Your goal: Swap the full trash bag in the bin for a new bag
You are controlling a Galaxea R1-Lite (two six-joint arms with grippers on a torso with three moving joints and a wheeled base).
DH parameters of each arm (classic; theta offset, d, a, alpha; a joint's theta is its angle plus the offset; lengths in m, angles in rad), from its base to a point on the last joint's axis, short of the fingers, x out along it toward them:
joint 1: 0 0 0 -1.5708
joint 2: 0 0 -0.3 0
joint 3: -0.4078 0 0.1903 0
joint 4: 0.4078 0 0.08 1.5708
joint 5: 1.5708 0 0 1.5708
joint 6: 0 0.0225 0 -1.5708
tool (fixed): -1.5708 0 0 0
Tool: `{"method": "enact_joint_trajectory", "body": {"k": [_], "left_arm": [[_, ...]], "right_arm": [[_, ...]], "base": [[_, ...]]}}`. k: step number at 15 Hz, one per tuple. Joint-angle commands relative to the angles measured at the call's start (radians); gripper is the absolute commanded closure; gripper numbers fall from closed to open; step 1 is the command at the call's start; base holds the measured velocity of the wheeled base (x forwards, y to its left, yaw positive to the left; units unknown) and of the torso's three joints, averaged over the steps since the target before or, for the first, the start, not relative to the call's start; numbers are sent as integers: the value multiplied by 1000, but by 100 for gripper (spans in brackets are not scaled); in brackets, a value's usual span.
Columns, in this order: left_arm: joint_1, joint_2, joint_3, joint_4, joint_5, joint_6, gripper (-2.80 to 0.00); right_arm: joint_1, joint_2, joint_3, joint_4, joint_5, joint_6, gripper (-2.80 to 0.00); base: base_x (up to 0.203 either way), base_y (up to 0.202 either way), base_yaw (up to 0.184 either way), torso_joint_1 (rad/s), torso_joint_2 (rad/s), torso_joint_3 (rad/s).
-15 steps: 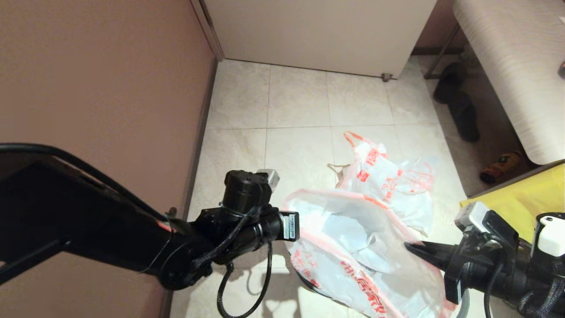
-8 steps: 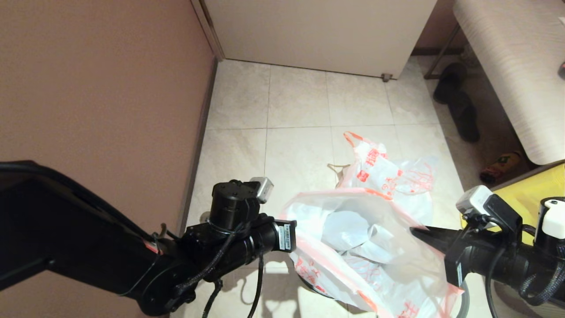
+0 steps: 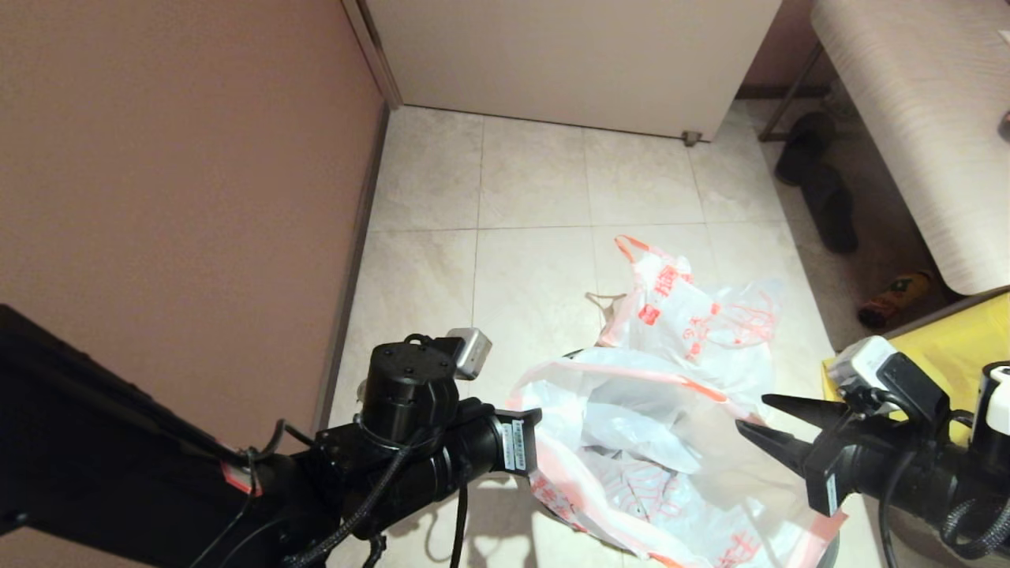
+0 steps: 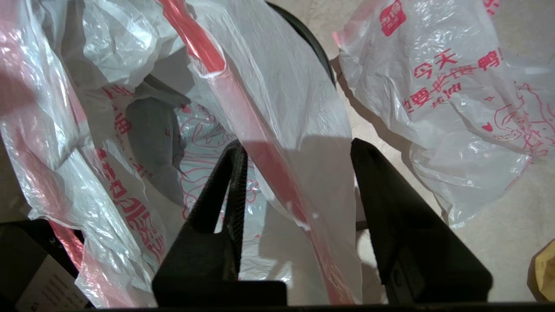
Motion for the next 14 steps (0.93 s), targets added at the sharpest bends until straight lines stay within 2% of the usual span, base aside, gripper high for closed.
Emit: {"method": "enact_joint_trajectory", "body": {"k": [1, 4, 5, 6, 7, 8, 10, 14], "left_arm": [[-2, -12, -1, -5, 1, -10, 0], [3, -12, -3, -8, -3, -31, 0], [7, -13, -3, -13, -4, -38, 0], [7, -20, 1, -24, -4, -40, 0], [4, -27, 2, -28, -4, -40, 0], [4, -29, 2, -28, -4, -41, 0], [3, -33, 2, -28, -4, -40, 0], [1, -38, 4, -34, -6, -40, 0]], "right_arm": [[5, -74, 8, -1, 0, 23, -280], [23, -263, 12, 77, 0, 141, -280], [64, -333, 6, 145, 1, 172, -280], [142, -378, -2, 225, -3, 193, -280], [227, -396, -10, 300, -18, 207, 0], [290, -385, -18, 353, -45, 224, 0], [367, -281, -40, 372, -89, 253, 0], [412, -41, -132, 355, -136, 312, 0]], "base": [[0, 0, 0, 0, 0, 0], [0, 0, 0, 0, 0, 0], [0, 0, 0, 0, 0, 0], [0, 0, 0, 0, 0, 0], [0, 0, 0, 0, 0, 0], [0, 0, 0, 0, 0, 0], [0, 0, 0, 0, 0, 0], [0, 0, 0, 0, 0, 0]]}}
